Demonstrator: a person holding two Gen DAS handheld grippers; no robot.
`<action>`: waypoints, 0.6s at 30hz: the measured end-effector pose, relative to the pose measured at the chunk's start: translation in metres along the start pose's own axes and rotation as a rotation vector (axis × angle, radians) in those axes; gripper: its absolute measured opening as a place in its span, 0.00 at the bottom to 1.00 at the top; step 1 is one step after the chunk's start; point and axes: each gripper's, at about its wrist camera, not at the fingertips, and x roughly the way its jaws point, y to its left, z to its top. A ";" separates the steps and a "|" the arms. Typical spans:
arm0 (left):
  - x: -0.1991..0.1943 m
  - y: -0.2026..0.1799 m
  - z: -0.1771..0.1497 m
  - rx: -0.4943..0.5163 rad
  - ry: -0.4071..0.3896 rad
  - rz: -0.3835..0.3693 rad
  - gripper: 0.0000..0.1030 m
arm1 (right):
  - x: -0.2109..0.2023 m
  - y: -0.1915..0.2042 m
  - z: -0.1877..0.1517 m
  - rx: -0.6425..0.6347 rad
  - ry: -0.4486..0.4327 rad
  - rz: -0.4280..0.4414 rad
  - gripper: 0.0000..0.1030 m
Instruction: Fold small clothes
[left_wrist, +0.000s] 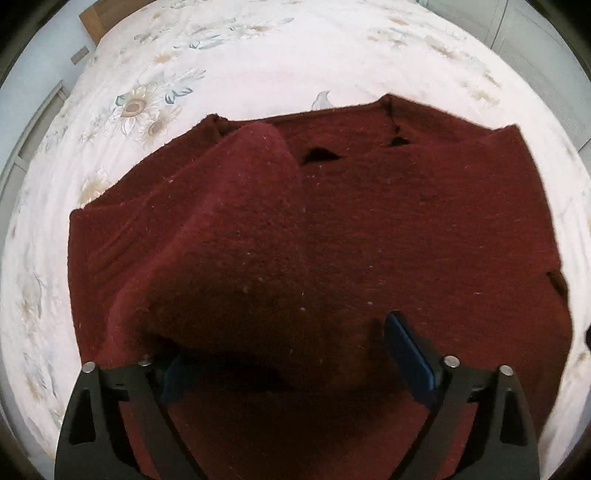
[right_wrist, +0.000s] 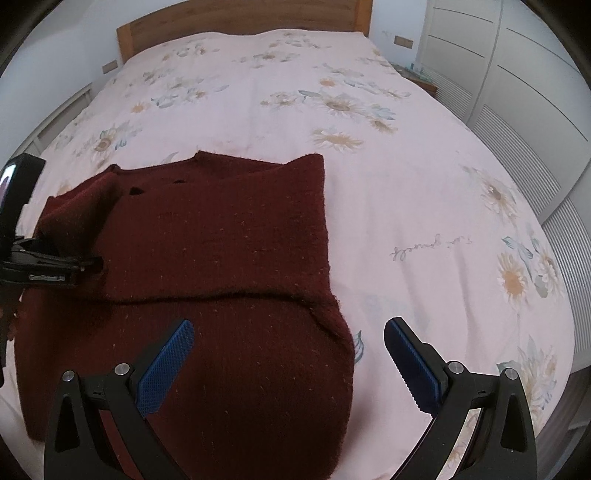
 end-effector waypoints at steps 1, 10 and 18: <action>-0.002 0.000 -0.001 0.001 0.004 -0.009 0.95 | 0.000 -0.001 0.000 0.002 0.000 0.001 1.00; -0.020 0.044 -0.042 0.032 0.031 -0.022 0.99 | 0.001 0.001 -0.008 -0.009 0.022 0.005 1.00; -0.025 0.137 -0.075 -0.021 -0.027 0.129 0.99 | 0.003 0.015 -0.009 -0.026 0.030 0.010 1.00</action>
